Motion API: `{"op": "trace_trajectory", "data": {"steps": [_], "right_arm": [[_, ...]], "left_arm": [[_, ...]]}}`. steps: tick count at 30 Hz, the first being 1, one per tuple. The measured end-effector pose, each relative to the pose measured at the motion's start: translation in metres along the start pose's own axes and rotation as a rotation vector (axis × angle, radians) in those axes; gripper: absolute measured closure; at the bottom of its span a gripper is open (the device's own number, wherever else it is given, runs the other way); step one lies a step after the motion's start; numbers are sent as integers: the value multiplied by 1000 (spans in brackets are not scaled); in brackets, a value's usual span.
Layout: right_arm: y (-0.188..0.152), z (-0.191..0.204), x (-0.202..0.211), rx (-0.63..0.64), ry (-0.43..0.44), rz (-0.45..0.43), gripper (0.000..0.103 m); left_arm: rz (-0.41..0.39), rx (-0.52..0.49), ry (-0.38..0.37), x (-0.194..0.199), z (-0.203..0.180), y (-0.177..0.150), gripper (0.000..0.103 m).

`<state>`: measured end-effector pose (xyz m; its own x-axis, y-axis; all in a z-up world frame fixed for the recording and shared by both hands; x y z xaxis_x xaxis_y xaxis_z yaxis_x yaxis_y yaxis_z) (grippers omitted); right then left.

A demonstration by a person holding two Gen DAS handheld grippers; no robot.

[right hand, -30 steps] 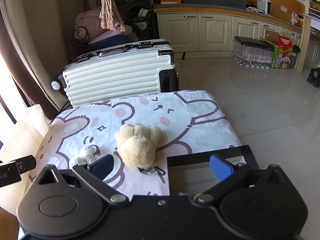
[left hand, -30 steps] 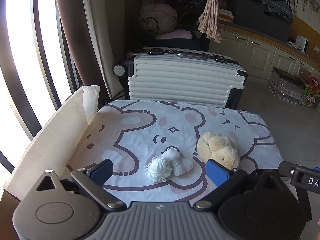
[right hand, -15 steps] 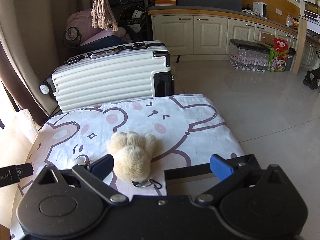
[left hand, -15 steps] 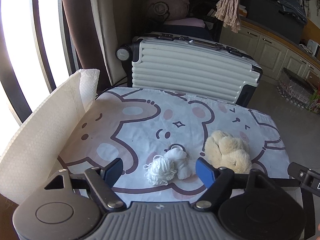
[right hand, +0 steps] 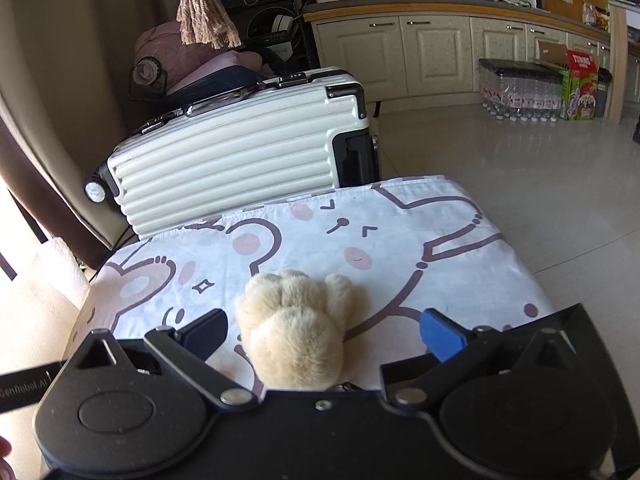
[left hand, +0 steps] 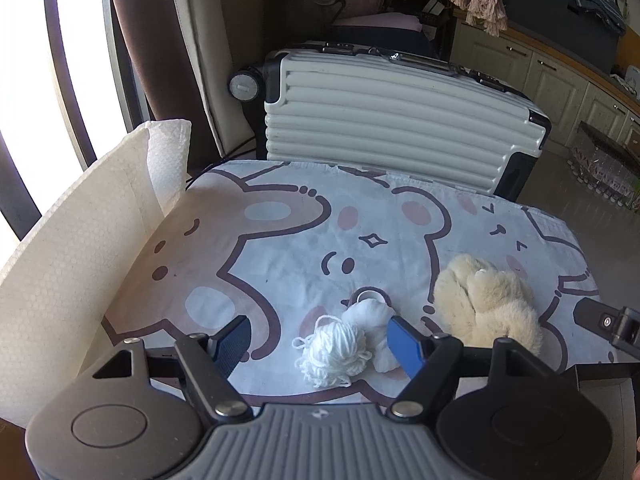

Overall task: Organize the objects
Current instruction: 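Grasp the white yarn ball with the left tool while the right tool grasps the beige plush bear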

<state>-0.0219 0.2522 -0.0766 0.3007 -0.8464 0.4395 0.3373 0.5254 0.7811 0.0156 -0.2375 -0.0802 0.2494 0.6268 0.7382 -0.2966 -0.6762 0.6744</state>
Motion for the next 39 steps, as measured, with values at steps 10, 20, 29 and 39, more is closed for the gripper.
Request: {"op": "trace_trajectory", "data": {"steps": [10, 20, 29, 39], "right_arm": [[-1, 1, -28, -26, 2, 35, 0], [-5, 1, -51, -51, -9, 83, 0], [-9, 4, -69, -59, 8, 118, 19], [-22, 12, -89, -2, 1, 199, 32]], "left_arm": [[56, -6, 4, -30, 5, -5, 32], [110, -6, -19, -52, 8, -9, 37], [161, -20, -50, -71, 7, -17, 39], [188, -22, -81, -85, 3, -19, 54]]}}
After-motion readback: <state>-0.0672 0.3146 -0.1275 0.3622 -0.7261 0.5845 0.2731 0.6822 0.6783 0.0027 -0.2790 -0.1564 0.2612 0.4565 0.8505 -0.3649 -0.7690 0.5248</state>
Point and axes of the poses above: each gripper's, at about its wrist camera, not at the fingertips, and x roughly against the way its jaws point, z to its left, y to its top, the point moved 4 cm from there along -x, roughly the way its jaws point, and after that the axes turned 5 degrees about x, right-handed, at the moved point
